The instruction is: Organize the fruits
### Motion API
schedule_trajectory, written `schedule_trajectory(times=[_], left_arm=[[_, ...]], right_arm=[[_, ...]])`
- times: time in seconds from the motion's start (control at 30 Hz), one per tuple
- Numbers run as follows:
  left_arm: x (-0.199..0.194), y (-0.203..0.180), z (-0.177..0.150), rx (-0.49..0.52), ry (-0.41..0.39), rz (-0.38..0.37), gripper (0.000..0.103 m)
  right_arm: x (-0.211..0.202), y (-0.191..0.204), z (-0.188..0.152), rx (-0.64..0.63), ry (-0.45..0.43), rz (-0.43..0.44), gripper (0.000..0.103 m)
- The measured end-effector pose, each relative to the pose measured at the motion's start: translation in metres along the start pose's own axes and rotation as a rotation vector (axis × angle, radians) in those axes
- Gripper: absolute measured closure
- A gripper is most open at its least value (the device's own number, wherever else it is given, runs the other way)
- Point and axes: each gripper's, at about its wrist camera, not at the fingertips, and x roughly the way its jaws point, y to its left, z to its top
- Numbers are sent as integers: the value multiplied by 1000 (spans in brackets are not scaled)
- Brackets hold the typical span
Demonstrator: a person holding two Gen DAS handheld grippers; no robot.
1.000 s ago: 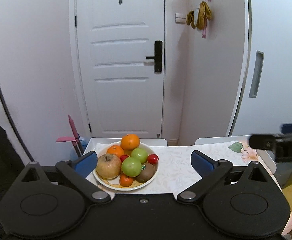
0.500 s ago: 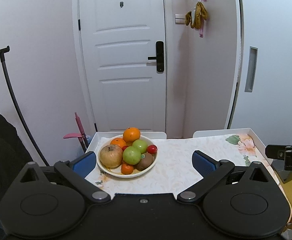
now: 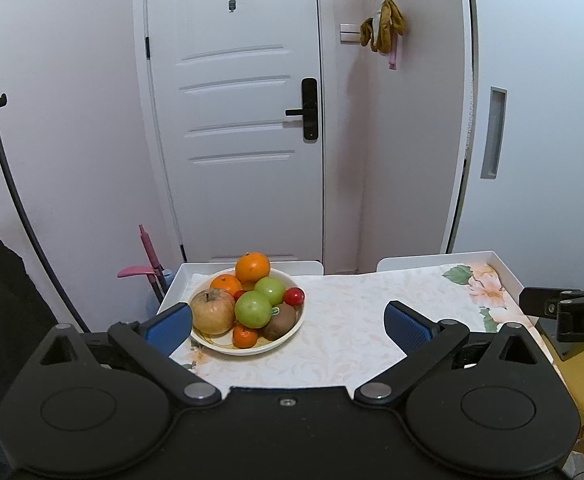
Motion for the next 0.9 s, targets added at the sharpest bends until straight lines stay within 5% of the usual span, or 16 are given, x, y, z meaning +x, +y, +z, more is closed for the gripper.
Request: schedule_trajectory(times=[0.9], left_arm=[[6, -3, 1, -2, 9, -4, 0]], right_arm=[[6, -6, 0, 29, 15, -6, 0]])
